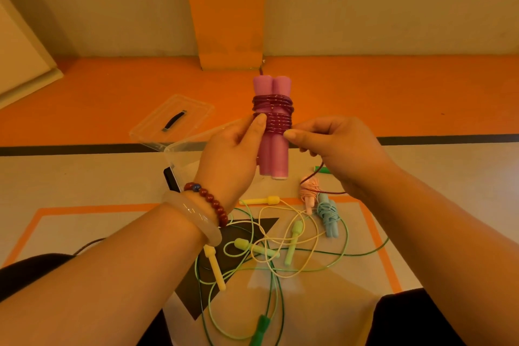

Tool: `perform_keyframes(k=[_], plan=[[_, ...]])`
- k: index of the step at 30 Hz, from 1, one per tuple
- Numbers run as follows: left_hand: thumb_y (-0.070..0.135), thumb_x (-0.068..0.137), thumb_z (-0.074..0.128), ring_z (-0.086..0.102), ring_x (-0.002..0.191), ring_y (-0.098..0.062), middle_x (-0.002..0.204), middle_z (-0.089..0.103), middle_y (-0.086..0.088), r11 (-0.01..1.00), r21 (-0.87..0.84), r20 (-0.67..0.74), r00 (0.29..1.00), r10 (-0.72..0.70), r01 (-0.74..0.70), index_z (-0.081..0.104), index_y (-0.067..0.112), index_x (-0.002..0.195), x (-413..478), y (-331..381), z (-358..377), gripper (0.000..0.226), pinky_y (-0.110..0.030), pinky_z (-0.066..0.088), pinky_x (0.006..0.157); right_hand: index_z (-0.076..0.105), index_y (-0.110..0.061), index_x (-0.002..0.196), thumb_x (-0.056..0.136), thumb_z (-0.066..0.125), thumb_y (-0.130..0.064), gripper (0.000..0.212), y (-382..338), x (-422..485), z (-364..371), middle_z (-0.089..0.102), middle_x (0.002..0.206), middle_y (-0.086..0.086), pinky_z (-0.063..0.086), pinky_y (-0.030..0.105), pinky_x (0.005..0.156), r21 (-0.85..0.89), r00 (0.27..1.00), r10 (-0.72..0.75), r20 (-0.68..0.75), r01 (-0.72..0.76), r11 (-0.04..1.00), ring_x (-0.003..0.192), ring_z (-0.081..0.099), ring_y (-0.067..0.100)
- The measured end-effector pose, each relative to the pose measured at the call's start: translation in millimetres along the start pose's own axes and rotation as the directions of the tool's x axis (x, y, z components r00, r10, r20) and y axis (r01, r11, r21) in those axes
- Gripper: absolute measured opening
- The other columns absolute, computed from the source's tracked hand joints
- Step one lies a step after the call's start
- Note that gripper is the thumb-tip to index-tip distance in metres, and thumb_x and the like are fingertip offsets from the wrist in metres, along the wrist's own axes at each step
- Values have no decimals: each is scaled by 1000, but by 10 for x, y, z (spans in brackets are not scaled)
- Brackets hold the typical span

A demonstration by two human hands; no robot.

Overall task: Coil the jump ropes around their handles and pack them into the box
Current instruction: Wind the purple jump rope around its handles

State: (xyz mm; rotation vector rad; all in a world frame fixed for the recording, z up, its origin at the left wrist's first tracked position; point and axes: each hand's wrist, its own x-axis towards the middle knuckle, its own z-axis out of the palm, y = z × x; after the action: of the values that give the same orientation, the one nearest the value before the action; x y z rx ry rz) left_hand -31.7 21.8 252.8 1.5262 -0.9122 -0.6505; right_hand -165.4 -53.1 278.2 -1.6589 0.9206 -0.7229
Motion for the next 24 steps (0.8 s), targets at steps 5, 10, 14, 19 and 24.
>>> perform_keyframes(k=[5, 10, 14, 19, 24], plan=[[41, 101, 40, 65, 92, -9, 109, 67, 7, 996, -44, 18, 997, 80, -79, 52, 40, 124, -34, 0, 17, 26, -31, 54, 83, 74, -18, 75, 79, 75, -23, 6, -55, -56, 71, 62, 58, -8, 39, 9, 47, -31, 1000, 15, -24, -16, 999, 48, 48, -5], [48, 93, 37, 57, 80, 6, 105, 58, 9, 992, -30, 68, 990, 121, -120, 37, 35, 124, -160, 80, 104, 33, -8, 43, 62, 72, -22, 70, 84, 70, -26, 15, -89, -156, 202, 62, 58, -10, 41, 10, 49, -114, 998, -57, -26, 54, 992, 52, 51, -6], [62, 72, 47, 56, 59, 0, 88, 60, 7, 996, -38, 10, 997, 82, -82, 37, 32, 119, -155, 57, 120, 57, -21, 46, 54, 68, -24, 63, 88, 64, -13, 27, -98, -154, 186, 61, 53, -14, 39, 9, 50, -106, 996, -78, 31, 81, 991, 52, 51, -5], [53, 89, 56, 48, 56, -9, 72, 56, 2, 940, -296, 77, 986, -151, 167, 53, 16, 111, -88, 83, 109, 43, -27, 39, 47, 73, -25, 78, 86, 67, -11, 17, -122, -73, 57, 72, 74, -7, 49, 18, 63, -62, 980, -64, 189, 77, 995, 65, 59, 2], [41, 90, 55, 41, 53, -8, 70, 49, 2, 829, -472, 285, 942, -177, 299, 51, 18, 106, -102, 172, 98, 28, -20, 32, 42, 70, -15, 80, 82, 70, -14, 2, -157, -35, -71, 69, 68, -7, 47, 13, 58, -95, 969, -87, 229, 112, 989, 61, 59, -2]])
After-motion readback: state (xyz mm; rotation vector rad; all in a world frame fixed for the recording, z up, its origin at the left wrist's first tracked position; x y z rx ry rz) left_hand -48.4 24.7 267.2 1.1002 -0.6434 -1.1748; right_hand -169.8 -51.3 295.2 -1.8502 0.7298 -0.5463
